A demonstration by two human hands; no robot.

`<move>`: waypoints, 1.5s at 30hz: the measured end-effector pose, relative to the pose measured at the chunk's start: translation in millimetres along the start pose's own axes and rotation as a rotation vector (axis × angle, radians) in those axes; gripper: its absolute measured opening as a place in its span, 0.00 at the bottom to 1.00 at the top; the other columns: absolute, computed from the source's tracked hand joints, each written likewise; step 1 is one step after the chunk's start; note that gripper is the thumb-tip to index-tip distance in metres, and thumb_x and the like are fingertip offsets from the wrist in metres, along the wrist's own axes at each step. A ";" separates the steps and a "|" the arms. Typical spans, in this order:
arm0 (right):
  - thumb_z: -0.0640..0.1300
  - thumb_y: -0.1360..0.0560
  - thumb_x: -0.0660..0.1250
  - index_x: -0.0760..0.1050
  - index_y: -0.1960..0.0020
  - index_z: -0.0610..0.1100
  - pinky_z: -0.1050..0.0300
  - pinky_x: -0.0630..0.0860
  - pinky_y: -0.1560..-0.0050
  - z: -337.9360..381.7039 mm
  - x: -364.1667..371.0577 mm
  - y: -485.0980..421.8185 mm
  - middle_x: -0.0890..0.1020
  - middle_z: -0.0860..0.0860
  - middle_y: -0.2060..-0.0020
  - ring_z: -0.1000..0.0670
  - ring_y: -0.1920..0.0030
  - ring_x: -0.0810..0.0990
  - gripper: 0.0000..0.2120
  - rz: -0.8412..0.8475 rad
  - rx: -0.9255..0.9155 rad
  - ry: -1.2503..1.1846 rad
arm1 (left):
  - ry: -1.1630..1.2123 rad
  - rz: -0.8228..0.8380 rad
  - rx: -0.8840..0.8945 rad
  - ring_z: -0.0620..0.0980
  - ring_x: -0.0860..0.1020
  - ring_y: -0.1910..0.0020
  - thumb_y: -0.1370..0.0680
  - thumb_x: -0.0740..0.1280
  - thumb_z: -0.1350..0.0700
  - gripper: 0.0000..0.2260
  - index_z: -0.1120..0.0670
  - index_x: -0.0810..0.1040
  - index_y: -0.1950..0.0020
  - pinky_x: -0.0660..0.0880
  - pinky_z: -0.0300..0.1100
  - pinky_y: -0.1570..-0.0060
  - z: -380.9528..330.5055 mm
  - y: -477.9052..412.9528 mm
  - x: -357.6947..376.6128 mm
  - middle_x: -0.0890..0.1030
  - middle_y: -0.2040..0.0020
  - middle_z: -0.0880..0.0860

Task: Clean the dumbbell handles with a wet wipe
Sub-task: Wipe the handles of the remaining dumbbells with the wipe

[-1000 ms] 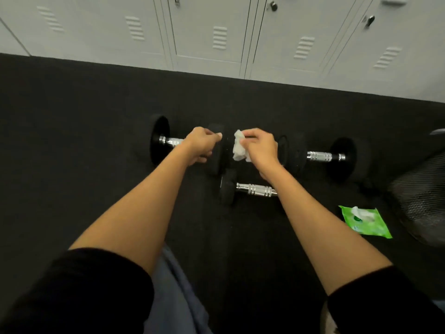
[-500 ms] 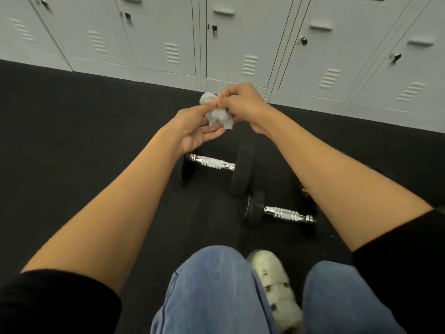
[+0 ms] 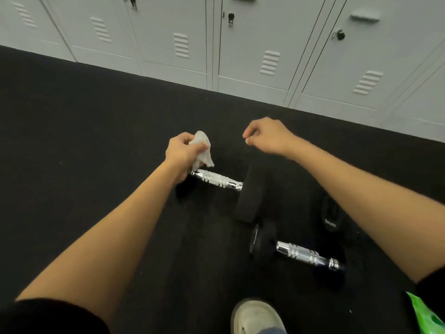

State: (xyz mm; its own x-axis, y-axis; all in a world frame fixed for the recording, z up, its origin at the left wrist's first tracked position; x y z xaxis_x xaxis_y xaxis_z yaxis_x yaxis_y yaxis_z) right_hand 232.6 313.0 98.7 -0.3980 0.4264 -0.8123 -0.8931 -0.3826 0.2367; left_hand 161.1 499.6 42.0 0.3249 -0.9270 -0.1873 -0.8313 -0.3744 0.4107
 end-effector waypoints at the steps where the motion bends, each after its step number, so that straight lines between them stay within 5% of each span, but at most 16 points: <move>1: 0.40 0.24 0.65 0.78 0.46 0.45 0.63 0.67 0.53 -11.3 11.1 -2.3 0.77 0.52 0.56 0.54 0.56 0.75 0.08 -0.014 0.020 -0.043 | -0.106 -0.025 0.051 0.49 0.79 0.56 0.25 0.70 0.56 0.04 0.53 0.78 0.51 0.78 0.46 0.56 6.2 -7.0 2.0 0.79 0.54 0.52; 6: 0.43 0.23 0.64 0.78 0.47 0.50 0.54 0.72 0.42 -55.4 56.6 -12.0 0.78 0.54 0.56 0.54 0.52 0.76 0.07 -0.093 0.087 -0.119 | -0.591 -0.030 0.440 0.51 0.80 0.51 0.22 0.67 0.55 0.08 0.52 0.82 0.46 0.78 0.47 0.49 6.1 -39.3 41.4 0.82 0.50 0.53; 9: 0.43 0.23 0.63 0.79 0.51 0.51 0.46 0.70 0.38 -61.1 60.6 -12.0 0.76 0.57 0.56 0.51 0.48 0.77 0.07 -0.158 0.052 -0.060 | -0.917 0.113 0.439 0.57 0.80 0.50 0.22 0.64 0.55 0.10 0.50 0.81 0.43 0.78 0.52 0.49 26.7 -54.5 73.0 0.82 0.49 0.57; 12: 0.45 0.22 0.60 0.81 0.51 0.48 0.54 0.64 0.45 -61.2 61.7 -11.6 0.73 0.56 0.53 0.51 0.46 0.73 0.10 -0.207 -0.005 0.025 | -0.964 0.259 0.438 0.56 0.80 0.51 0.20 0.61 0.50 0.12 0.53 0.79 0.41 0.77 0.52 0.49 55.4 -46.6 85.0 0.82 0.51 0.56; 16: 0.48 0.21 0.58 0.80 0.51 0.47 0.58 0.57 0.48 -64.9 69.5 -10.5 0.75 0.52 0.47 0.51 0.46 0.68 0.12 -0.271 -0.033 0.062 | -0.928 0.339 0.742 0.49 0.75 0.37 0.19 0.60 0.51 0.15 0.54 0.76 0.35 0.66 0.43 0.33 67.0 -13.2 76.9 0.79 0.41 0.52; 18: 0.49 0.21 0.57 0.80 0.50 0.47 0.58 0.57 0.48 -67.1 73.7 -9.6 0.74 0.52 0.46 0.51 0.45 0.67 0.14 -0.311 -0.035 0.095 | -0.921 0.376 0.783 0.48 0.74 0.36 0.19 0.59 0.51 0.16 0.55 0.75 0.34 0.65 0.37 0.35 66.1 -13.8 74.0 0.78 0.39 0.51; 21: 0.49 0.20 0.56 0.80 0.50 0.47 0.58 0.56 0.49 -66.0 75.6 -8.0 0.74 0.52 0.47 0.52 0.47 0.66 0.14 -0.348 -0.053 0.129 | -1.003 0.355 0.621 0.51 0.79 0.49 0.19 0.57 0.47 0.15 0.53 0.78 0.41 0.73 0.45 0.50 60.3 -37.6 80.0 0.80 0.50 0.52; 25: 0.48 0.21 0.56 0.80 0.52 0.47 0.58 0.57 0.48 -67.8 75.1 -10.6 0.74 0.52 0.49 0.51 0.46 0.67 0.14 -0.343 -0.053 0.102 | -1.166 0.411 0.294 0.52 0.76 0.50 0.18 0.57 0.48 0.13 0.49 0.77 0.39 0.72 0.47 0.50 60.4 -70.9 94.0 0.79 0.50 0.53; 28: 0.48 0.21 0.57 0.81 0.54 0.47 0.57 0.58 0.47 -70.9 73.0 -13.7 0.73 0.52 0.50 0.51 0.46 0.68 0.14 -0.331 -0.036 0.061 | -1.056 0.411 0.361 0.52 0.78 0.50 0.19 0.58 0.47 0.14 0.51 0.79 0.42 0.74 0.46 0.50 62.2 -61.3 89.9 0.79 0.53 0.52; 30: 0.48 0.21 0.57 0.81 0.54 0.47 0.57 0.58 0.47 -72.6 73.0 -15.9 0.73 0.52 0.50 0.51 0.46 0.68 0.14 -0.323 -0.023 0.039 | -0.904 0.433 0.567 0.50 0.79 0.48 0.19 0.60 0.50 0.14 0.54 0.79 0.41 0.72 0.38 0.47 61.2 -37.9 83.7 0.81 0.50 0.54; 33: 0.48 0.21 0.57 0.81 0.54 0.47 0.57 0.59 0.46 -73.4 74.1 -17.3 0.73 0.52 0.49 0.51 0.45 0.68 0.14 -0.316 -0.012 0.046 | -0.811 0.452 0.840 0.43 0.73 0.37 0.20 0.63 0.60 0.14 0.60 0.77 0.36 0.59 0.24 0.35 61.4 -11.3 73.1 0.80 0.39 0.54; 35: 0.48 0.21 0.57 0.80 0.54 0.47 0.57 0.59 0.46 -72.0 75.3 -16.2 0.73 0.52 0.49 0.50 0.45 0.68 0.13 -0.314 -0.021 0.060 | -0.830 0.438 0.771 0.45 0.74 0.37 0.19 0.61 0.56 0.14 0.56 0.76 0.35 0.65 0.31 0.35 65.0 -20.0 70.1 0.80 0.40 0.53; 38: 0.48 0.21 0.57 0.79 0.54 0.47 0.57 0.58 0.47 -70.1 76.1 -13.3 0.72 0.51 0.50 0.50 0.46 0.67 0.13 -0.323 -0.040 0.084 | -0.975 0.425 0.531 0.51 0.78 0.49 0.18 0.57 0.48 0.13 0.50 0.77 0.41 0.74 0.46 0.48 62.7 -45.4 81.1 0.81 0.52 0.52; 41: 0.48 0.21 0.57 0.79 0.54 0.47 0.57 0.59 0.47 -69.4 77.0 -11.6 0.72 0.51 0.50 0.50 0.46 0.68 0.13 -0.325 -0.049 0.092 | -1.212 0.462 0.363 0.54 0.76 0.46 0.18 0.56 0.48 0.14 0.48 0.76 0.37 0.71 0.47 0.50 60.7 -69.6 97.6 0.79 0.47 0.54; 45: 0.48 0.21 0.56 0.79 0.56 0.47 0.57 0.58 0.47 -71.7 76.1 -12.9 0.72 0.51 0.51 0.50 0.46 0.68 0.14 -0.326 -0.043 0.063 | -1.208 0.550 0.335 0.53 0.76 0.46 0.18 0.56 0.48 0.14 0.48 0.76 0.37 0.70 0.46 0.50 63.1 -68.3 105.0 0.78 0.48 0.53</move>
State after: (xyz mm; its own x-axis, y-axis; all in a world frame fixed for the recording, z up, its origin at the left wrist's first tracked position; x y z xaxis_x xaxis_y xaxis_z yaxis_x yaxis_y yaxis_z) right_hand 228.9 291.6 -4.4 -0.0775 0.4809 -0.8733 -0.9610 -0.2693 -0.0631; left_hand 223.5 429.2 -62.0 -0.5283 -0.2920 -0.7973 -0.8485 0.2157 0.4832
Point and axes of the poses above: each hand's wrist, its own y-axis away from the middle knuckle, its own x-axis out of the palm, z = x × y, the point moved 8 cm from there along -y, towards the middle knuckle
